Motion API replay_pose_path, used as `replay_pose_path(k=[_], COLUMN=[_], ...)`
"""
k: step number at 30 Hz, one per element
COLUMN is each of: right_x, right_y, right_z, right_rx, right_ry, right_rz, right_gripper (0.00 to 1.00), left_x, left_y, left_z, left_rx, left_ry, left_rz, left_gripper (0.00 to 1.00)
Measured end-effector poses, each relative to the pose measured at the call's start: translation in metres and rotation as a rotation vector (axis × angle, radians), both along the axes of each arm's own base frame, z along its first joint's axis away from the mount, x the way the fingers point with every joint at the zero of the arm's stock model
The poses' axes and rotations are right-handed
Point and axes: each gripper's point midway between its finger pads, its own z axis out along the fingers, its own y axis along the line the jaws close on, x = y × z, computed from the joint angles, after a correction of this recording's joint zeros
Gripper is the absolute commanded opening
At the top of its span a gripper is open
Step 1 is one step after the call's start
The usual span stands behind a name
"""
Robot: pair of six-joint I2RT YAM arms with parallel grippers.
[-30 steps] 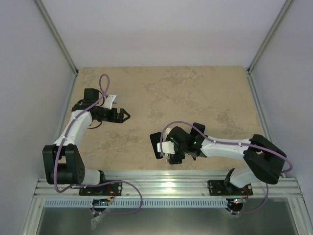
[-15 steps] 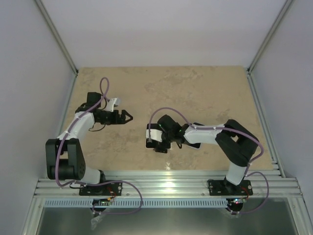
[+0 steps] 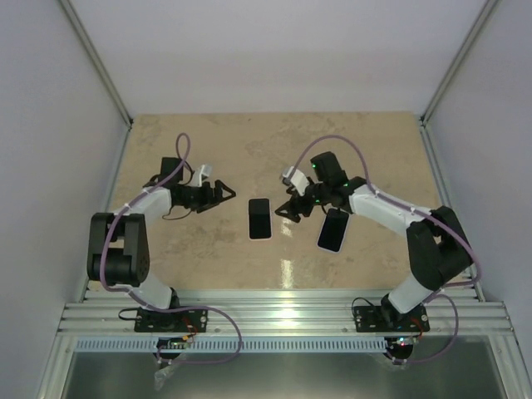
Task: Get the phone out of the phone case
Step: Pick up the phone at the center of the board.
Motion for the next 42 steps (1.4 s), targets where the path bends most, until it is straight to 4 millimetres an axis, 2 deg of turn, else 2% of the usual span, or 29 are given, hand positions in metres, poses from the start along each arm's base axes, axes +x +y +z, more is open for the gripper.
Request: replay_pose_path(k=[2,4,10,16,19,30,35,39,42], right_x=[0.006,0.006,-0.017,-0.021,-0.017,-0.001,0.004,0.01,0.012], right_y=[-0.014,-0.022,-0.01,-0.004,0.001,0.023,0.022,0.02,0.021], right_z=[-0.007,-0.023,-0.063,-0.097,-0.099,-0.103,-0.103,-0.099,-0.097], right_rx=[0.035,0.057,0.08,0.073,0.099,0.214,0.271,0.318,0.341], right_ry=[0.12,0.259,0.538,0.705,0.732,0.824,0.905,0.951,0.951], right_rz=[-0.054,-0.094,-0.088,-0.114,-0.111,-0.051,-0.038,-0.046,-0.055], right_gripper=[0.86,0.83,0.72,0.6,0.56,0.49,0.46,0.44,0.44], left_x=[-0.002,-0.009,-0.012,-0.012,-0.012,0.006,0.012,0.014,0.014], left_y=[-0.007,-0.013,-0.022,-0.03,-0.034,-0.066,-0.072,-0.073,-0.074], left_z=[-0.007,-0.015,-0.027,-0.048,-0.059,-0.063,-0.064,-0.065,-0.067], left_rx=[-0.024,-0.039,-0.06,-0.081,-0.093,-0.215,-0.274,-0.293,-0.299], left_ry=[0.022,0.054,0.086,0.141,0.172,0.138,0.127,0.108,0.105], left_rz=[0.004,0.004,0.006,-0.009,-0.013,-0.08,-0.091,-0.092,-0.089], left_gripper=[0.93,0.91,0.81,0.74,0.7,0.62,0.56,0.47,0.47])
